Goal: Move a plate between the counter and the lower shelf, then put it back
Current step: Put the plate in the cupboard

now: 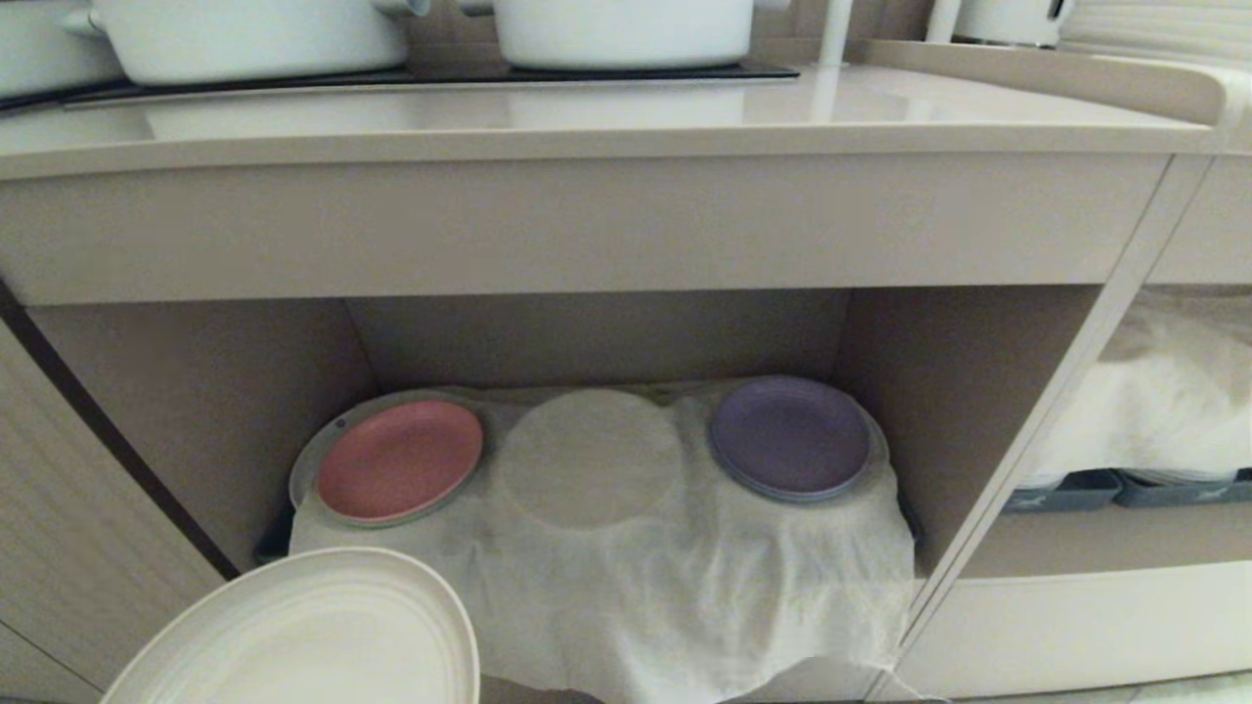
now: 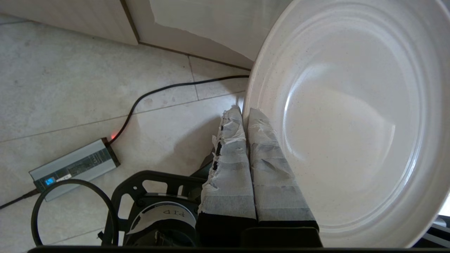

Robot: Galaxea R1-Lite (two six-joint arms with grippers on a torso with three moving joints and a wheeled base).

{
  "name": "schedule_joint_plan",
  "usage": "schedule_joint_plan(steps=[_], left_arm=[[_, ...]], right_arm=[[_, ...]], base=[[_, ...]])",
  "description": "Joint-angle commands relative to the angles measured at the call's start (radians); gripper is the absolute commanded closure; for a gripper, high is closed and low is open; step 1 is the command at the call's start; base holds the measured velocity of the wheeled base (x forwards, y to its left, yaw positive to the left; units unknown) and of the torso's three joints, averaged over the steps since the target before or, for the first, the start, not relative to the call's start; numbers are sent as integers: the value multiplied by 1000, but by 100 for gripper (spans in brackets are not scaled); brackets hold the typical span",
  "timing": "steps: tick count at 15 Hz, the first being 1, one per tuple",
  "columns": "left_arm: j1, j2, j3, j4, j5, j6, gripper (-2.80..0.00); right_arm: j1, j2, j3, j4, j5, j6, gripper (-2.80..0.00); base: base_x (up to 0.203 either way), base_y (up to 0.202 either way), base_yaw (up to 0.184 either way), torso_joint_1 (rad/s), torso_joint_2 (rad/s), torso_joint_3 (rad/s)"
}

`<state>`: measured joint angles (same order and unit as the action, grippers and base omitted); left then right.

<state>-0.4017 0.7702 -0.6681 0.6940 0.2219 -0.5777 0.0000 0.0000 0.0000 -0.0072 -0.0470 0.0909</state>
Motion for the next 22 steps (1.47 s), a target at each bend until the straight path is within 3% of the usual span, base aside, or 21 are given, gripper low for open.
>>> schedule_joint_plan(steps=[1, 13, 17, 22], left_arm=[[0, 0, 2, 4, 2, -5, 0], [-2, 0, 25, -16, 1, -8, 0], [-2, 7, 30, -23, -37, -10, 0], [-1, 69, 122, -241, -56, -36, 0]], right_arm=[[0, 0, 0, 0, -1, 1, 0], [0, 2, 0, 0, -1, 1, 0], [0, 0, 0, 0, -1, 1, 0], [0, 0, 0, 0, -2, 1, 0]], base=[[0, 0, 0, 0, 0, 0], [0, 0, 0, 0, 0, 0], [0, 0, 0, 0, 0, 0], [0, 0, 0, 0, 0, 0]])
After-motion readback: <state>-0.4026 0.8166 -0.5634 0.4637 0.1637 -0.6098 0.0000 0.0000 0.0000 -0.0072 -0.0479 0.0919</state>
